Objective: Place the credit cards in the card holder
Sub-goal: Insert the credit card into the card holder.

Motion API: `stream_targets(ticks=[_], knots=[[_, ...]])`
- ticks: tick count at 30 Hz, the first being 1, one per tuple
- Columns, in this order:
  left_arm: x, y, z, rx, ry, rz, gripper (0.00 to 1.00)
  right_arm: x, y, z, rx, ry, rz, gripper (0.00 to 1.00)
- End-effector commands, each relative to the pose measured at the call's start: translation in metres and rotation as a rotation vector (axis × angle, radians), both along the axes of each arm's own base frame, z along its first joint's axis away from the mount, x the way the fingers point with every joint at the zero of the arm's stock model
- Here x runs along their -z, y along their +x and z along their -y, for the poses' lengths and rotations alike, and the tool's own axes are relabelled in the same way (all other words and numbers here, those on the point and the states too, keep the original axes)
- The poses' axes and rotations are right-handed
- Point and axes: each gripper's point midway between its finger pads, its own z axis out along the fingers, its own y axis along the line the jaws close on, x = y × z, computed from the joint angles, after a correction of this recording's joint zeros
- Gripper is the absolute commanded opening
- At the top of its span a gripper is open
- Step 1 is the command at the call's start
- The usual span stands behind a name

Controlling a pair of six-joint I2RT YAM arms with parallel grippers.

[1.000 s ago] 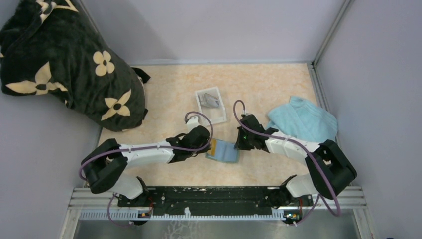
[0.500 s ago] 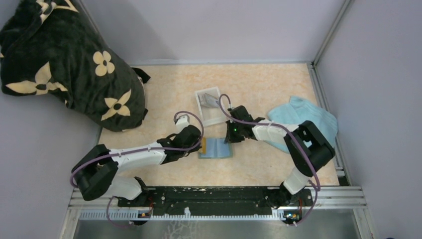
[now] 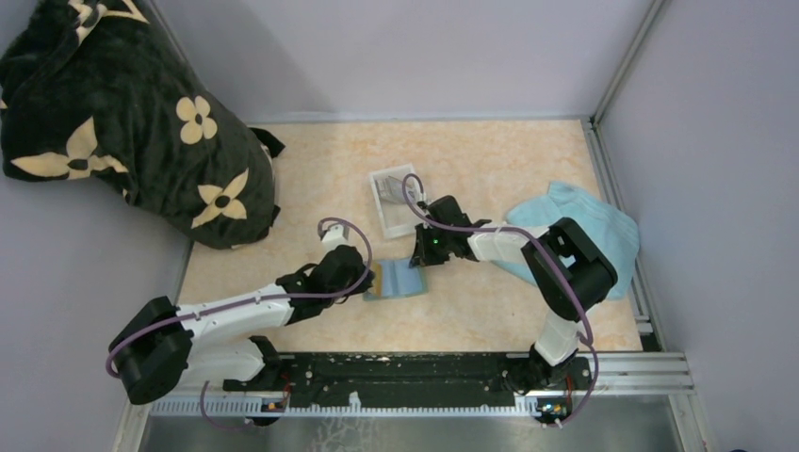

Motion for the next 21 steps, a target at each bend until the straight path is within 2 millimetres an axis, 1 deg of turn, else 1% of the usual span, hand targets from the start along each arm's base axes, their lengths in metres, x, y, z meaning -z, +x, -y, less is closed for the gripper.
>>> stream_targets(ticks=[1,5,9,15,21], knots=[[-0.017,0.001,0.025,0.091,-0.121,0.059,0.0,0.009,-0.009,0.001,-0.005,0.003,0.006,0.0],[-0.02,0.0,0.038,0.129,-0.198,0.084,0.0,0.015,-0.017,0.006,0.002,0.004,-0.003,0.0],[-0.015,0.0,0.043,0.124,-0.237,0.076,0.0,0.017,-0.022,0.009,0.002,0.002,-0.007,0.0],[0.0,0.0,0.042,0.091,-0.254,0.045,0.0,0.018,-0.025,0.012,-0.006,-0.005,-0.006,0.0],[0.007,0.001,0.035,0.043,-0.239,0.028,0.0,0.021,-0.028,0.015,-0.012,-0.013,-0.011,0.0]])
